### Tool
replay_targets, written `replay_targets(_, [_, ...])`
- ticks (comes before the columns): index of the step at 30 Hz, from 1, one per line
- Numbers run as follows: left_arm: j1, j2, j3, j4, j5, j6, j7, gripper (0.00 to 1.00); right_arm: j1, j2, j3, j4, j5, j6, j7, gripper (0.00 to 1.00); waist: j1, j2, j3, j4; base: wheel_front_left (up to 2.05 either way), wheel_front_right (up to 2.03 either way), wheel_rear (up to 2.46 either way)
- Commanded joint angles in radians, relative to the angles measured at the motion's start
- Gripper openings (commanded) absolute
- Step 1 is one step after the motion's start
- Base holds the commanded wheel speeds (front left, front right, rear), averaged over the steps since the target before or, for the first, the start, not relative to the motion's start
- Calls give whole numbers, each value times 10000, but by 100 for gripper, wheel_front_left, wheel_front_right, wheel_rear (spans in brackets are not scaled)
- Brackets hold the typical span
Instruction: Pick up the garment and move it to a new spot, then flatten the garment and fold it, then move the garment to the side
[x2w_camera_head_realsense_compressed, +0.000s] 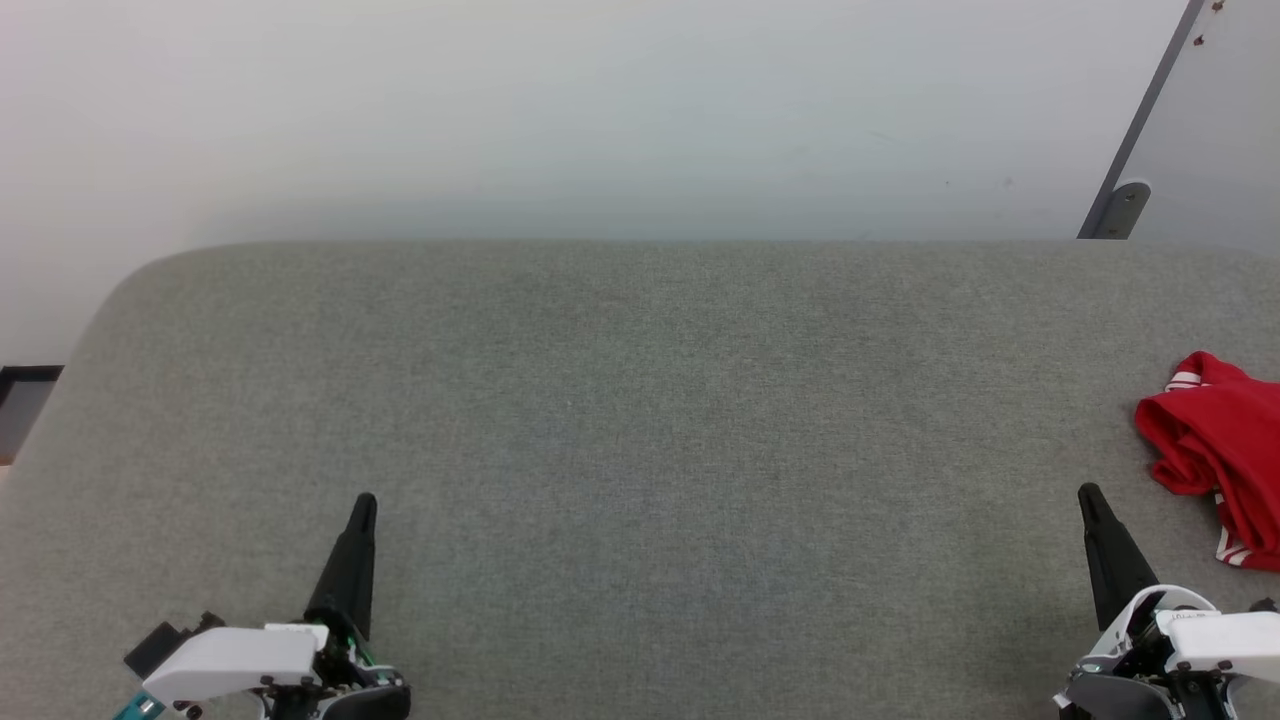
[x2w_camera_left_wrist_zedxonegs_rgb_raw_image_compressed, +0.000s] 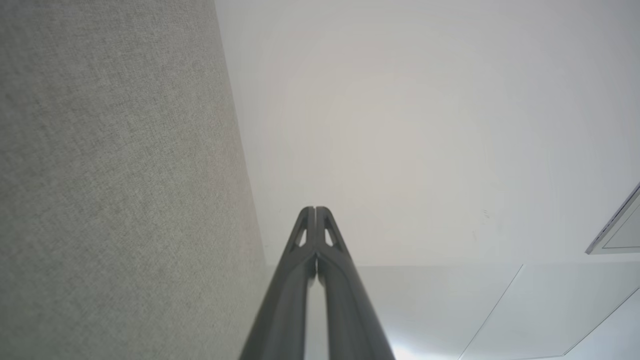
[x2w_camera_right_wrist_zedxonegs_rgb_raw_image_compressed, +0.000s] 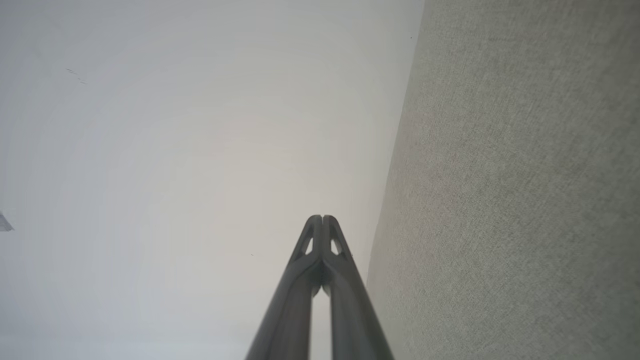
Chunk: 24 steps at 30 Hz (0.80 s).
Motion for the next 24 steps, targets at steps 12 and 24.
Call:
replay_targets(12, [-95, -37, 49, 17, 17, -35, 55, 0, -52, 41, -5, 2, 36, -10, 25, 0, 0, 0, 0, 0, 0, 0, 0])
replay_targets(24, [-98, -57, 74, 18, 51, -35, 76, 0, -52, 39, -4, 2, 37, -10, 24, 0, 0, 0, 0, 0, 0, 0, 0])
